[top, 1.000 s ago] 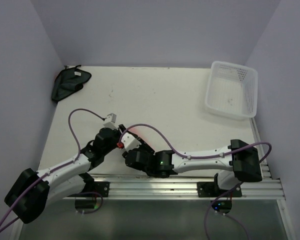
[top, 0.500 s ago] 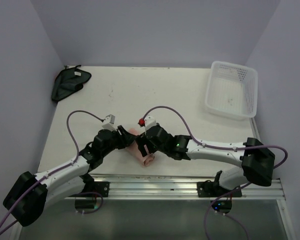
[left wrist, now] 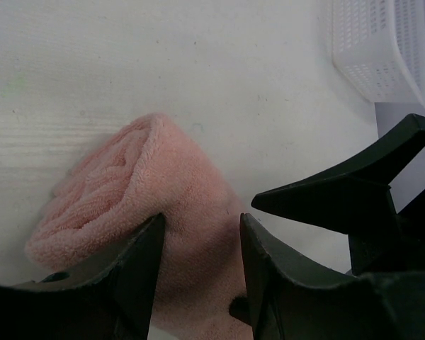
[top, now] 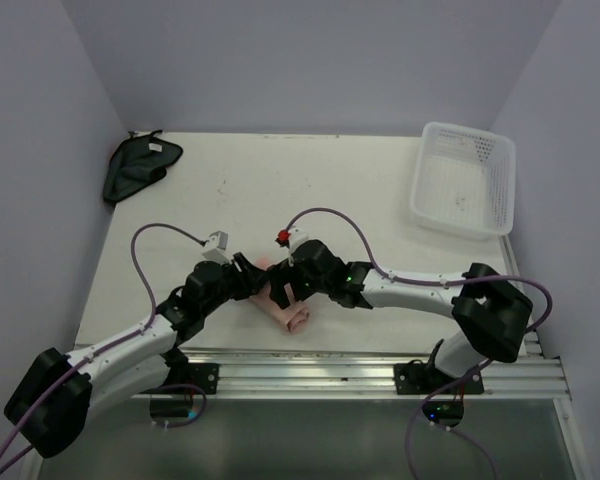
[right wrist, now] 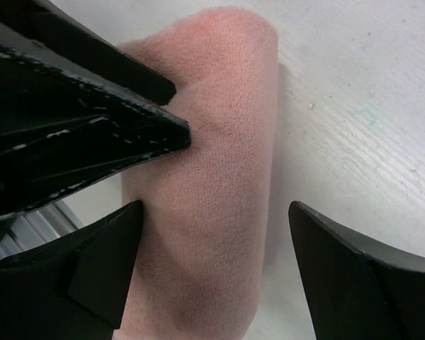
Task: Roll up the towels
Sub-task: Place the rolled towel into the container
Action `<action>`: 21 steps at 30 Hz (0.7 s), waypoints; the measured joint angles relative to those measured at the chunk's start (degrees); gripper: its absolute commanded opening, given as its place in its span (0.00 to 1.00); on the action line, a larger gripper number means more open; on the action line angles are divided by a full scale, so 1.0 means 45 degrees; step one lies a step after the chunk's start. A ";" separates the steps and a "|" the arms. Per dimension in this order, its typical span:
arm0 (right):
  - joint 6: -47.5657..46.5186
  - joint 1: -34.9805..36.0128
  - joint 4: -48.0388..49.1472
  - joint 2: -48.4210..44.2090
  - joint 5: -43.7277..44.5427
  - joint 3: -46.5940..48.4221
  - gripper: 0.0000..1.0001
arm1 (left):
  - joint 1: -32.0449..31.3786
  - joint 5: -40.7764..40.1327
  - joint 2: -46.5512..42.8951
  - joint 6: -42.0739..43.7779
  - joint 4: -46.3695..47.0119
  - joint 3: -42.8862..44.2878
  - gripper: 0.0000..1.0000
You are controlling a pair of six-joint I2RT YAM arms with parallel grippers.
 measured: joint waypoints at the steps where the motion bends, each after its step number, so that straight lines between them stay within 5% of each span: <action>1: -0.0015 -0.0063 0.0005 0.0189 -0.0092 0.0053 0.87 | 0.0000 0.0000 -0.0019 0.0000 -0.0019 0.0000 0.52; 21: 0.0364 -0.0277 0.1331 0.1700 -0.1681 0.0160 0.90 | 0.0000 -0.0146 -0.0437 0.0005 -0.0578 -0.0097 0.52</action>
